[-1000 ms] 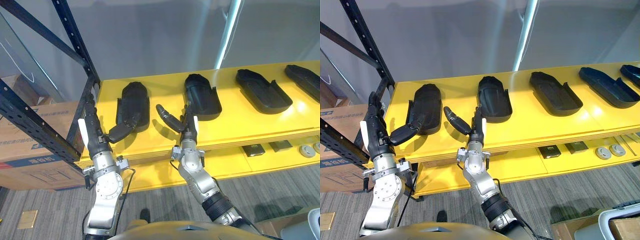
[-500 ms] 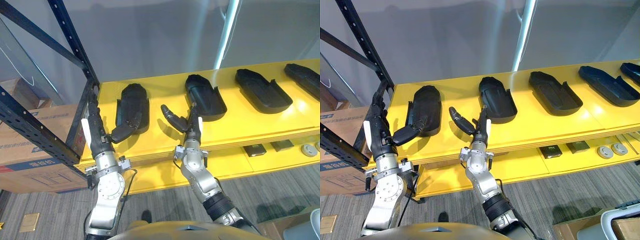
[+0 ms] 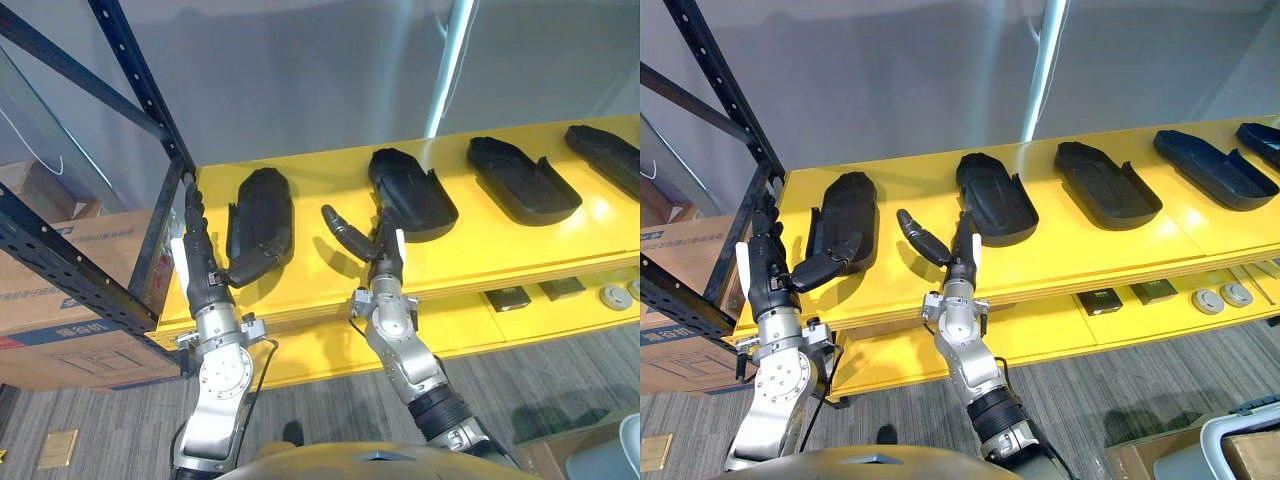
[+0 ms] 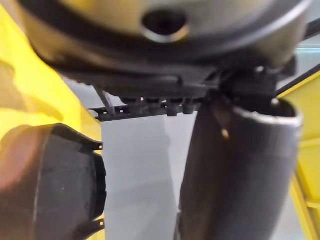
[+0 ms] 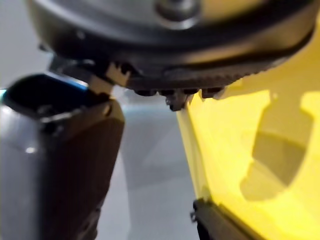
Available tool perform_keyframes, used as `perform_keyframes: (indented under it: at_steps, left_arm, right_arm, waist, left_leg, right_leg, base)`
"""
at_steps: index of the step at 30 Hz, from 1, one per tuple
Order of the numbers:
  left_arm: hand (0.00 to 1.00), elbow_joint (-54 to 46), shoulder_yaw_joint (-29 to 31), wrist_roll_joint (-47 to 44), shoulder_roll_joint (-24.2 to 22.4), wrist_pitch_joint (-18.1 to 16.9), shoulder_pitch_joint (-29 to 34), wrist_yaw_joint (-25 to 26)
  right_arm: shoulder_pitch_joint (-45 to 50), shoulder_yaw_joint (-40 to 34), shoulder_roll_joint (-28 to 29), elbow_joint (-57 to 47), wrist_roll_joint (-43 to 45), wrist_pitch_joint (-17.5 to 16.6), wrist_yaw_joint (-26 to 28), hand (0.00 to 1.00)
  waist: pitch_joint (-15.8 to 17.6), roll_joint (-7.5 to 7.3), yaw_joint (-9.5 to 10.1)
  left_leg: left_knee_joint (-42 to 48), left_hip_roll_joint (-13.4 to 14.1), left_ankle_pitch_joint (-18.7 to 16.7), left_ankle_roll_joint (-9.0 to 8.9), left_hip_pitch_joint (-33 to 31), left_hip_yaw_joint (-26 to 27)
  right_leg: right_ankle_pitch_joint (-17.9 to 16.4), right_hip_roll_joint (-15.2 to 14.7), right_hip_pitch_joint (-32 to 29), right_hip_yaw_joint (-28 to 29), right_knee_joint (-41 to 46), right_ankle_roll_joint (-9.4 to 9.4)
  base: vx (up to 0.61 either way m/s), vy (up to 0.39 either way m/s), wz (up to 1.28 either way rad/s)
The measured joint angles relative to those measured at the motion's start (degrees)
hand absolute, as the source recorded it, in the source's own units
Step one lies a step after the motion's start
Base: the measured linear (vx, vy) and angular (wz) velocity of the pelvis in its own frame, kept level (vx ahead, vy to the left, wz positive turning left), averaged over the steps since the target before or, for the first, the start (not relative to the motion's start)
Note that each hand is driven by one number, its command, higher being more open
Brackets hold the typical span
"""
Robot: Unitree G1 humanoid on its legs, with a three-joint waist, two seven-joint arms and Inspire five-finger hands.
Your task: Walk over and take three plastic housings, then place them on the shelf
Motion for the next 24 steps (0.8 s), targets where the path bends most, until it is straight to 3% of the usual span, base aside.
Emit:
perform_keyframes:
  at_steps: [6, 10, 13, 18, 22, 24]
  left_arm:
    - [1.00, 0.00, 2.67, 0.37, 0.23, -0.08, -0.42, -0.12]
    - [1.00, 0.07, 8.35, 0.50, 2.23, -0.14, -2.49, 0.66]
    - [1.00, 0.16, 12.17, 0.51, 4.58, -0.17, -4.35, 1.27]
    - [1.00, 1.31, 16.42, 0.11, 6.64, -0.16, -4.99, 0.26]
    - [1.00, 7.30, 17.54, -5.79, 7.36, -0.17, -5.70, -4.76]
    - [1.00, 10.48, 17.66, -9.71, 7.55, 0.02, -5.74, -7.10]
  right_arm:
    - [1.09, 3.52, -3.38, -9.55, 2.66, -4.61, 12.14, 1.00]
    - [3.23, 4.89, -7.13, -19.91, 7.54, -8.94, 22.61, 1.00]
    - [4.83, 4.04, -8.57, -23.33, 11.44, -9.54, 27.15, 1.00]
    - [10.09, 0.34, -10.29, -24.88, 13.17, -9.52, 29.27, 1.00]
    - [16.03, -10.24, -11.17, -28.28, 13.81, -8.96, 29.27, 1.00]
    - [17.29, -15.08, -11.95, -29.78, 15.07, -8.58, 29.46, 1.00]
  waist:
    - [0.00, 0.00, -0.03]
    - [-0.01, -0.03, -0.34]
    - [-0.12, -0.19, -0.81]
    - [-0.22, -0.36, -1.49]
    - [-0.32, -0.14, -1.93]
    - [-0.30, -0.04, -3.12]
  left_leg:
    - [0.00, -0.02, -0.10, -0.06, -0.12, -0.14]
    - [0.00, 0.00, -0.20, -0.11, -0.01, -0.07]
    - [0.00, 0.04, -0.23, -0.07, 0.17, 0.15]
    - [-0.01, 0.11, -0.71, 0.32, 0.73, 1.82]
    - [-0.01, 0.15, -1.04, 0.42, 1.11, 4.10]
    - [-0.01, 0.14, -1.10, 0.33, 1.08, 4.86]
  right_leg:
    - [-0.05, 0.01, 0.01, -0.13, -0.13, -0.05]
    - [-0.09, 0.07, 0.13, -0.11, -0.18, -0.09]
    - [-0.09, 0.06, 0.20, 0.06, -0.17, -0.08]
    - [0.05, 0.00, -0.10, 1.79, -0.16, 0.09]
    - [0.09, -0.02, -1.17, 4.35, -0.04, 0.12]
    - [0.16, -0.04, -1.67, 5.14, 0.00, 0.22]
  base:
    - [0.00, 0.000, 0.00]
    - [0.00, 0.000, 0.00]
    - [0.00, 0.000, -0.01]
    - [-0.01, 0.004, -0.18]
    - [-0.02, 0.013, -0.26]
    - [0.00, 0.012, -0.22]
